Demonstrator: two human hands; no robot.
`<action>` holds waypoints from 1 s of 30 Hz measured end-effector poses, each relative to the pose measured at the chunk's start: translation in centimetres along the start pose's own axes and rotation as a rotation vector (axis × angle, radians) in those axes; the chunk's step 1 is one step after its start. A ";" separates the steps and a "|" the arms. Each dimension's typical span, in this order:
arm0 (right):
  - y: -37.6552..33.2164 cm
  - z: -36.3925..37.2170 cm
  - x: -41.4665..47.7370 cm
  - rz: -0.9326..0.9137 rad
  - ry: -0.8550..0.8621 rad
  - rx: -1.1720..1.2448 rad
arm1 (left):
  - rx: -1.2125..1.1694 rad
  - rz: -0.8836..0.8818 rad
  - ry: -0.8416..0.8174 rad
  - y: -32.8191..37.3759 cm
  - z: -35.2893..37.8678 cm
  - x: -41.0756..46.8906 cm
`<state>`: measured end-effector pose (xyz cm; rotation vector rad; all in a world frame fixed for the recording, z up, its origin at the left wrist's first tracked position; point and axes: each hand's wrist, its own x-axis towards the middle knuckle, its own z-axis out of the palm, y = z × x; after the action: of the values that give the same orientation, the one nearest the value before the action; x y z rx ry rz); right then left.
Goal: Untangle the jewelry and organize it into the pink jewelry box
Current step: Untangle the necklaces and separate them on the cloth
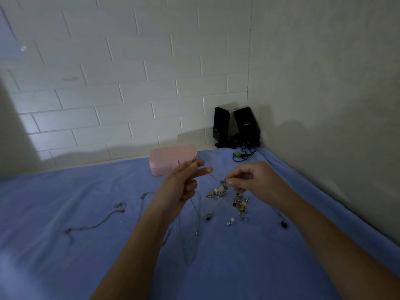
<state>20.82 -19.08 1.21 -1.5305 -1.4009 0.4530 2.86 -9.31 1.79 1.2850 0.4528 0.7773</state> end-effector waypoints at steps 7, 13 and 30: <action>-1.2 0.5 -0.3 -0.045 -0.020 0.204 | 0.235 0.047 -0.117 -0.7 0.4 -0.1; -1.8 0.5 -0.6 -0.113 0.014 0.227 | 0.277 0.004 -0.261 -1.2 1.2 -0.3; -1.7 0.8 -0.6 0.084 -0.086 0.563 | 0.287 0.070 -0.340 -1.0 1.5 -0.7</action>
<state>19.12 -19.49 2.02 -1.1179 -1.1436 0.8893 3.71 -10.94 1.14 1.6734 0.2497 0.5483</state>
